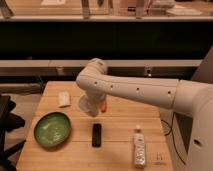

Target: Place the ceramic cup in the ceramic bowl

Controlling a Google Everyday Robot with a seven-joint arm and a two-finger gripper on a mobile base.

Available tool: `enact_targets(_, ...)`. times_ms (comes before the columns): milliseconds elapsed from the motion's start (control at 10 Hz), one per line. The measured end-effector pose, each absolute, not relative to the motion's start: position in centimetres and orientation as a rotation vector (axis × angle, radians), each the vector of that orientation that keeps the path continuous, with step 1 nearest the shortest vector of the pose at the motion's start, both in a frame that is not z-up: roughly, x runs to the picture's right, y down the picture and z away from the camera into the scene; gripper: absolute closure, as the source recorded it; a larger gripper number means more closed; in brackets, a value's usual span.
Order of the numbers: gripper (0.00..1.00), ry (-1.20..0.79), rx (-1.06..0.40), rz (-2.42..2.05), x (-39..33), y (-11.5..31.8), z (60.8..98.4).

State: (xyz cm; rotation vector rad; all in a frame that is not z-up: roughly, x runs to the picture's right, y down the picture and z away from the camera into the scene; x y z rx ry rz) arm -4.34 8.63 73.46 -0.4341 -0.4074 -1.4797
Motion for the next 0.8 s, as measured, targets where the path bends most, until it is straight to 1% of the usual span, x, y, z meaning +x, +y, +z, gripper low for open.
enact_targets(300, 0.96, -0.416, -0.422, -1.525, -8.1, 8.9, 73.4)
enact_targets(600, 0.96, -0.421, -0.418, -1.565, -9.1, 9.5, 73.2)
enact_targets(800, 0.96, -0.437, -0.413, -1.593, -11.0, 10.1, 73.1)
